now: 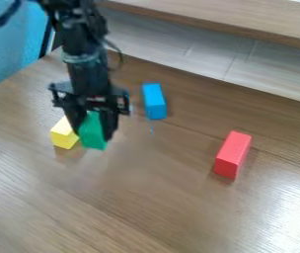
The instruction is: Put the green block on top of the yellow block
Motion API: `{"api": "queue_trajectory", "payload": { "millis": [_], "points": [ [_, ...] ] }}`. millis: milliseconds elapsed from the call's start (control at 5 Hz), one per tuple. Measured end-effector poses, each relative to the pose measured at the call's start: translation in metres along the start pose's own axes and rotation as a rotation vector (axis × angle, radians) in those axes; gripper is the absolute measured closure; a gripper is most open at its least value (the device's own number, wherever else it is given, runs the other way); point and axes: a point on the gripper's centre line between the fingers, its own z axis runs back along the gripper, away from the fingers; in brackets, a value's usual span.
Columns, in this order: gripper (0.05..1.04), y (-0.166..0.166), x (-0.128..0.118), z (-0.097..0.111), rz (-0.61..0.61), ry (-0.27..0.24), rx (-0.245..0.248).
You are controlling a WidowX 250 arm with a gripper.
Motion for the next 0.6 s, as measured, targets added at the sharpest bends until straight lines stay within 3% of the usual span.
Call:
{"api": "queue_trajectory", "payload": {
  "millis": [200, 600],
  "points": [
    [0.497, 0.018, 0.007, 0.006, 0.038, -0.016, -0.002],
    [0.497, 0.039, 0.017, 0.0, 0.08, -0.005, -0.008]
  ]
}}
